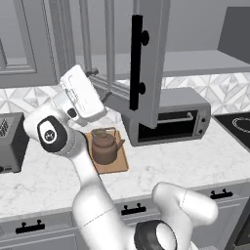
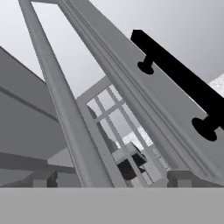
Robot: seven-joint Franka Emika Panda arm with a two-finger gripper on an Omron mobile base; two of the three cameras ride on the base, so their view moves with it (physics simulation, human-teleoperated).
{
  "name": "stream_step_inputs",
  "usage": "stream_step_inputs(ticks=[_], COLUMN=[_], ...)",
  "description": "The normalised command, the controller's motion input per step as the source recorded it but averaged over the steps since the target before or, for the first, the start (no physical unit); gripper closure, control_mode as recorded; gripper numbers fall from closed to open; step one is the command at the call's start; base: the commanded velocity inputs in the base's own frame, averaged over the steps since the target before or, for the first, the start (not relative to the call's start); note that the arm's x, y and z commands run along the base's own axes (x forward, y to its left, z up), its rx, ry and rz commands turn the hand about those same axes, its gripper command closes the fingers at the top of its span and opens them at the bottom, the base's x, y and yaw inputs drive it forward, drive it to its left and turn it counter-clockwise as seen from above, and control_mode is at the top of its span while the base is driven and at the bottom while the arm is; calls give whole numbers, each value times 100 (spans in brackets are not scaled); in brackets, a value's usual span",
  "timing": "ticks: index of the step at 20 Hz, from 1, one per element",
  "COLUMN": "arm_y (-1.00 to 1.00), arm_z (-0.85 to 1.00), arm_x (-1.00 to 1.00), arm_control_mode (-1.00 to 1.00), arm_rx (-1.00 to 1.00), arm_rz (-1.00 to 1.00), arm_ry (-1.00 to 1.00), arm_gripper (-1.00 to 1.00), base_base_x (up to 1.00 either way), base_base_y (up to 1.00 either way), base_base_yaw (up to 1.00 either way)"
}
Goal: Pick the kettle from the counter and place it on the tray. Then pick the mug from the cabinet and place it on the tray. Then close the cabinet doors.
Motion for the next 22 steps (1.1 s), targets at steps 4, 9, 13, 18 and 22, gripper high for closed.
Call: stream_step_inputs(ticks=[4, 9, 13, 18, 22], arm_y=[-77, -74, -73, -69, -45], arm_z=[33, 24, 19, 5, 0], arm_x=[0, 2, 10, 22, 45], arm_control_mode=[-100, -100, -100, -100, -100], arm_rx=[4, 8, 12, 16, 18], arm_rz=[16, 25, 33, 44, 55], arm_ry=[-5, -3, 0, 0, 0], arm_gripper=[-100, -100, -100, -100, -100], base_base_x=[0, 0, 0, 0, 0], base_base_y=[0, 0, 0, 0, 0], base_base_yaw=[0, 0, 0, 0, 0])
